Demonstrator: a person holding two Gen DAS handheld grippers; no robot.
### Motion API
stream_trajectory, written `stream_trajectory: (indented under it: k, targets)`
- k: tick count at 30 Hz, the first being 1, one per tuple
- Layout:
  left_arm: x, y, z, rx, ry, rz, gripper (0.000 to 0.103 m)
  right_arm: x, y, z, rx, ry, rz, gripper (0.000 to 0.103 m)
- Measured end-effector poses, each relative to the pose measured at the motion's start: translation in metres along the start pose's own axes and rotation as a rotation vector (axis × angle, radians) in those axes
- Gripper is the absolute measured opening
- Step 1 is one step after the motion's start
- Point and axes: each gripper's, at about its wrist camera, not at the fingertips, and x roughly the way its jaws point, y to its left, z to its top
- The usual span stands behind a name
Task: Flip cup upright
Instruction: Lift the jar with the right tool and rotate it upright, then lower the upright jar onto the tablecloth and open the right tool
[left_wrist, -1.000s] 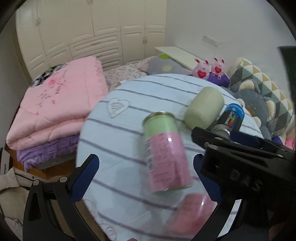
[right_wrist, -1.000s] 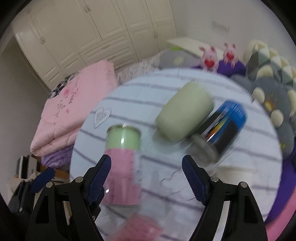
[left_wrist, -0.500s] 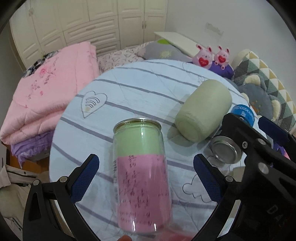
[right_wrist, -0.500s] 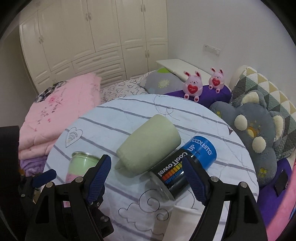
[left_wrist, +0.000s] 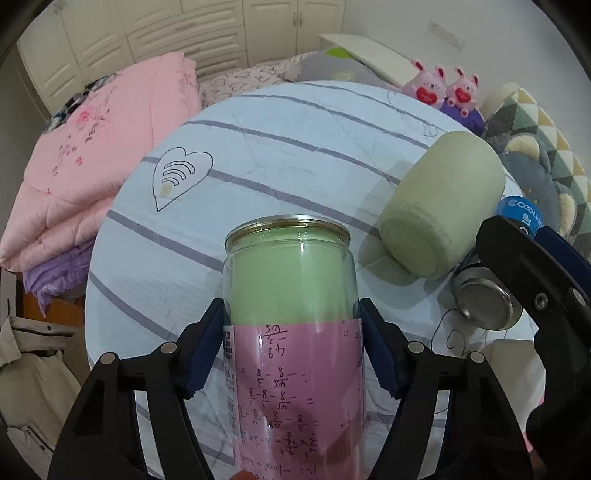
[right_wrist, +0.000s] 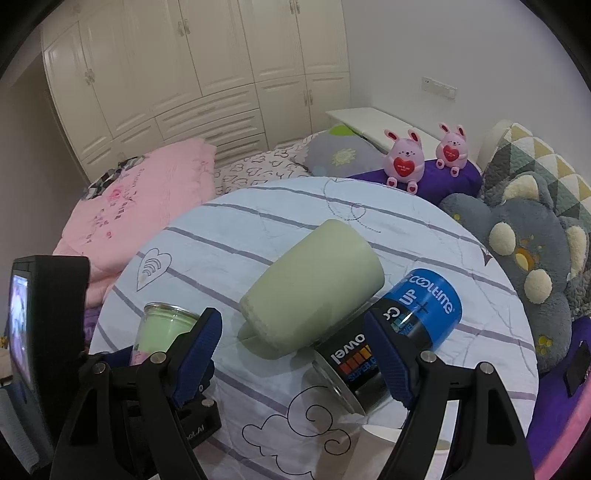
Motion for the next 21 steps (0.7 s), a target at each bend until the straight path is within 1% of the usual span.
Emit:
stream_trajectory:
  k: [4,13,21]
  targets:
    - [-0.006,0.003,-0.001,-0.012,-0.028,-0.015,0.072,-0.002,-0.002,0.000,0.007,-0.001,0.003,0.081]
    - [-0.033,0.012,0.003,-0.031,-0.149,-0.026,0.072,-0.009,-0.006,0.000,0.020,-0.012,0.019,0.080]
    - [-0.051,0.018,0.004,-0.065,-0.284,0.024,0.072,-0.018,-0.009,0.002,0.044,-0.056,0.045,0.080]
